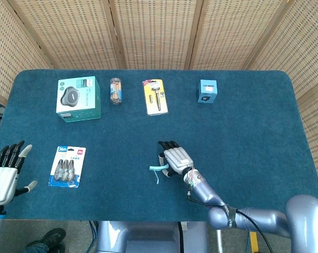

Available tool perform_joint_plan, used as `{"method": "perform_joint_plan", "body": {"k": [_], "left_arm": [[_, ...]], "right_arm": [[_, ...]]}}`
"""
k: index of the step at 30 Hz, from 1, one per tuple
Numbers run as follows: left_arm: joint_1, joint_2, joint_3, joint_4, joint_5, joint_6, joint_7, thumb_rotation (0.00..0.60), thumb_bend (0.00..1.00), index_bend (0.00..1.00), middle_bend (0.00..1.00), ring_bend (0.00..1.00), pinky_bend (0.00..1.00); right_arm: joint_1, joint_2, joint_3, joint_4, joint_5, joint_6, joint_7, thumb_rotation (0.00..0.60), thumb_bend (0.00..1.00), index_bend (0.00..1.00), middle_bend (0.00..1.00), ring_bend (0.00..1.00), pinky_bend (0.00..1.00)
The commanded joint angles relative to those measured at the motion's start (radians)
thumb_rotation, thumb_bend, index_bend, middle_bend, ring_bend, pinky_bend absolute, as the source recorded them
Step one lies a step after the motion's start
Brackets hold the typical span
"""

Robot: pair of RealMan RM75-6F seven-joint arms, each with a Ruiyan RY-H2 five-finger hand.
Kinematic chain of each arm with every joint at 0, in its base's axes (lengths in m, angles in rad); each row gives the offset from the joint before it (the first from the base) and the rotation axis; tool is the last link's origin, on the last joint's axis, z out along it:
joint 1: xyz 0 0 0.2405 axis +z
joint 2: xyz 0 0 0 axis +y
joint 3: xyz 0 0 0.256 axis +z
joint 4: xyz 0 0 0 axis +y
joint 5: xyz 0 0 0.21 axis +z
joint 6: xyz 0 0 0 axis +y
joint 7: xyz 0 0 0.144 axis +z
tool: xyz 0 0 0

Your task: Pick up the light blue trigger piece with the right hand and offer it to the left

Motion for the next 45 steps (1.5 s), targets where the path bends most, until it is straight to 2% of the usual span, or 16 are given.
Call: {"method": "perform_joint_plan", "body": {"k": [1,7,14,24,36,45], "left_arm": [[-0.073,0.010,0.006,0.072,0.155,0.031,-0.054,0.600,0.10,0.06,0.00,0.00,0.00],[-0.193,0.004,0.019,0.184,0.346,0.038,-0.130,0.600,0.15,0.26,0.00,0.00,0.00],[-0.318,-0.029,0.029,0.185,0.456,-0.044,-0.093,0.600,0.19,0.33,0.00,0.00,0.00],[-0.473,-0.085,0.036,0.169,0.514,-0.181,-0.096,0.600,0.22,0.38,0.00,0.00,0.00],[-0.571,-0.187,0.042,0.197,0.501,-0.202,-0.150,0.600,0.25,0.43,0.00,0.00,0.00],[-0.585,-0.296,0.066,0.309,0.481,-0.148,-0.187,0.600,0.25,0.47,0.00,0.00,0.00]], "right_arm": [[0.010,0.017,0.018,-0.032,0.043,0.006,-0.002,0.600,0.52,0.58,0.07,0.00,0.00],[0.044,0.034,0.034,-0.088,0.103,0.052,-0.056,0.600,0.52,0.58,0.07,0.00,0.00],[0.091,0.029,0.045,-0.144,0.187,0.118,-0.133,0.600,0.52,0.58,0.07,0.00,0.00],[0.142,0.010,0.064,-0.179,0.270,0.174,-0.191,0.600,0.54,0.58,0.07,0.00,0.00],[0.187,-0.008,0.099,-0.191,0.331,0.183,-0.185,0.600,0.54,0.58,0.07,0.00,0.00],[0.192,-0.004,0.107,-0.202,0.339,0.197,-0.161,0.600,0.55,0.58,0.07,0.00,0.00]]}}
